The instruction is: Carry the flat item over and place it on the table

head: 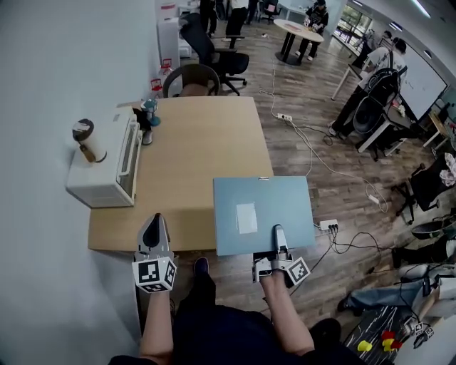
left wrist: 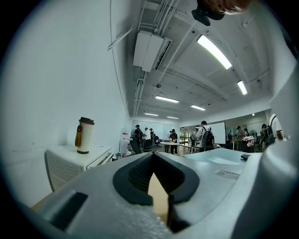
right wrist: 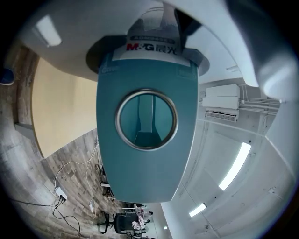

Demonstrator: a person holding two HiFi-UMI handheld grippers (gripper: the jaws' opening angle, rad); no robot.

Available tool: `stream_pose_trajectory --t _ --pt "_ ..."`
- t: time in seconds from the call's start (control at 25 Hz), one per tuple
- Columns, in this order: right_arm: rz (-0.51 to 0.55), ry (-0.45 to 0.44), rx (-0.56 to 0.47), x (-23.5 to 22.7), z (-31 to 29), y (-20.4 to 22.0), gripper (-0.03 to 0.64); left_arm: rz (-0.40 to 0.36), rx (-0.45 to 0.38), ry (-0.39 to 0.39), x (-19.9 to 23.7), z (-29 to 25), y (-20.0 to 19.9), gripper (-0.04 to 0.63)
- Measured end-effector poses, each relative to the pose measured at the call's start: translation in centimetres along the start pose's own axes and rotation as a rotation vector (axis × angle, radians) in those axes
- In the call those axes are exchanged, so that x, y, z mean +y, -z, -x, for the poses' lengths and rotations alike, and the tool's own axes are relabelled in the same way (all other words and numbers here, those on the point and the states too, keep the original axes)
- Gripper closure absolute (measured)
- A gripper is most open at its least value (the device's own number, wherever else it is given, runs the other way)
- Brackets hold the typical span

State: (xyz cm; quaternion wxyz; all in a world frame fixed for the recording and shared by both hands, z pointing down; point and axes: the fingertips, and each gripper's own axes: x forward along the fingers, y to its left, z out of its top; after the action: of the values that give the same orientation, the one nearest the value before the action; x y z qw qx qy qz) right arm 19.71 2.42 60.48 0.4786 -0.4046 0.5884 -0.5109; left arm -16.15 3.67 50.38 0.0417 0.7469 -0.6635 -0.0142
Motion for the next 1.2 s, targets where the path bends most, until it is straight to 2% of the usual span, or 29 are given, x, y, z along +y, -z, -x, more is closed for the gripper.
stream_pose_trajectory --t 0.24,0.48,0.64,0.92,1.08,1.2 --pt "-0.023 0.008 -0.031 -1.0 -9.0 1.7 0.336 0.016 -0.014 0.012 4.5 -8.4 -1.7 0.6" --pt "-0.02 0.002 -0.046 -2.1 -15.7 3.4 0.336 0.012 -0.011 0.052 6.9 -14.4 -2.1 0.6" --pt "-0.011 0.005 -0.032 -2.9 -18.4 4.2 0.336 0.006 -0.036 0.023 8.3 -16.9 -2.4 0.6" --pt "-0.006 0.056 -0.011 -4.9 -21.3 4.3 0.336 0.016 -0.025 0.04 8.4 -20.5 -2.2 0.6" --pt "-0.021 0.073 0.001 -6.4 -23.0 3.6 0.336 -0.014 -0.046 0.011 8.6 -21.9 -1.9 0.6" --pt "-0.017 0.082 0.017 -7.2 -24.8 3.0 0.336 0.018 -0.049 -0.012 9.1 -23.1 -1.8 0.6"
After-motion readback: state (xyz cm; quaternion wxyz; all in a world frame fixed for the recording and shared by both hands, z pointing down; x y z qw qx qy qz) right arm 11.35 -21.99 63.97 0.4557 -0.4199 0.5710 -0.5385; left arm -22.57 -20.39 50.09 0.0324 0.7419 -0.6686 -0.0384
